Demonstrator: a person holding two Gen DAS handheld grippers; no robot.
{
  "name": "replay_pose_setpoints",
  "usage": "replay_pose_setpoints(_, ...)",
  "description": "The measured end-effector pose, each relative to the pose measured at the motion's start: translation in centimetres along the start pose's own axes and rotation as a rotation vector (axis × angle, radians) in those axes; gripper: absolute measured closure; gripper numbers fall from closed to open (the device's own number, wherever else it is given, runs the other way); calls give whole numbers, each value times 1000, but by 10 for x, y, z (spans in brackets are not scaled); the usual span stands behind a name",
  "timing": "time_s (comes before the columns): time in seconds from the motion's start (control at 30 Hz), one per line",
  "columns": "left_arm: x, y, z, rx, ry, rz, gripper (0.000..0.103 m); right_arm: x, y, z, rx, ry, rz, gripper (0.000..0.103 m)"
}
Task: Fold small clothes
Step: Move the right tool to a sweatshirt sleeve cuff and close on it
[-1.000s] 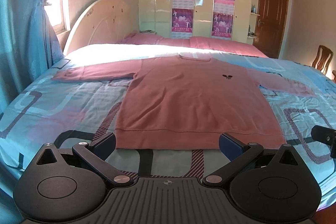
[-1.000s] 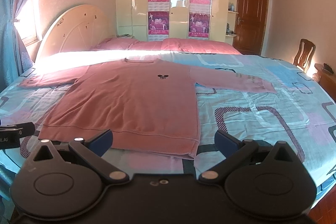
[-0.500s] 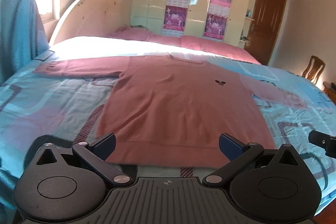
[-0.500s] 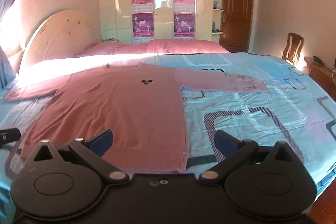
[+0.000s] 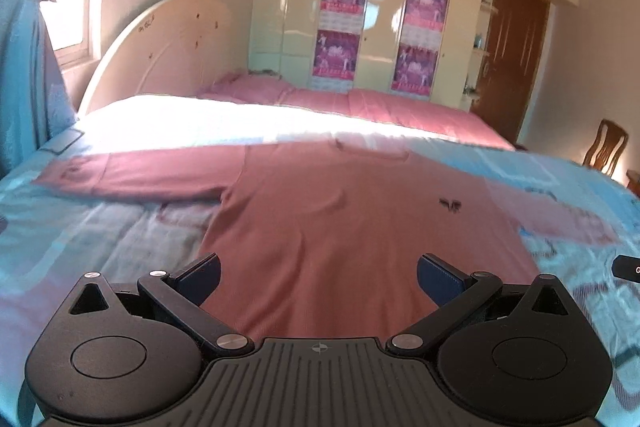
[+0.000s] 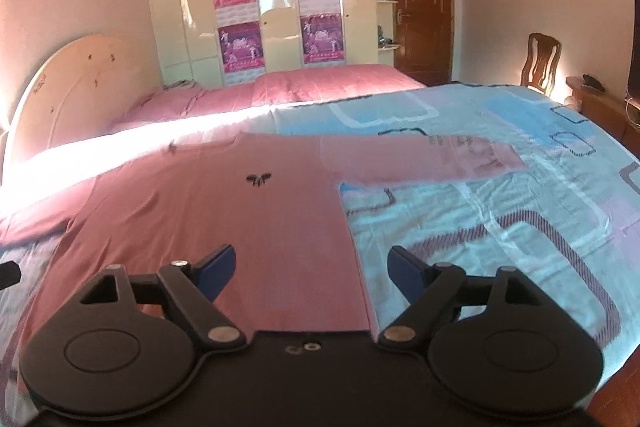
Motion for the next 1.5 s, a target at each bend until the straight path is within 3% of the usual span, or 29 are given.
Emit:
replay_pose_setpoints(0.2,-26,40,-14,59,-33,-40,0,-24,31,-13,50,-7,-5,21)
replay_pose_setpoints(0.27,-32,54,-13,86,-35,-49,0,-29,40,-15,24,25,-11,22)
replay_pose_setpoints(0.37,-39,73,-7,73,8,-40,0,-36,50,-9,36,56,-4,21)
replay_pose_setpoints(0.47,-43,89,3,70,30,-28,1,-45,66,9,57,91,-6,27)
replay_pose_setpoints(0.83,-69,157,42,-76,39,9,1,-74,160,130,181,242,-25,53)
replay_pose_setpoints(0.9,-71,174,54,-100,43,-2,13,-78,183,158,202,281,-36,55)
replay_pose_setpoints(1.17,-58,243,105,-71,39,-112,13,-74,253,247,268,420,-88,61)
replay_pose_setpoints(1.3,-50,265,128,-43,26,-161,20,-66,278,276,278,481,-121,59)
replay_pose_setpoints(1.5,-46,285,148,-39,49,-196,20,-46,311,312,234,626,-146,56)
Point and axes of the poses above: each gripper's, at about its wrist camera, not at the fingertips, and y roughly the way its jaws point, z to its right, x to its underside, the point moved 10 cm from there along y, roughly the way its jaws point, and after that the axes turned 8 degrees about x, right-handed, at the moved point
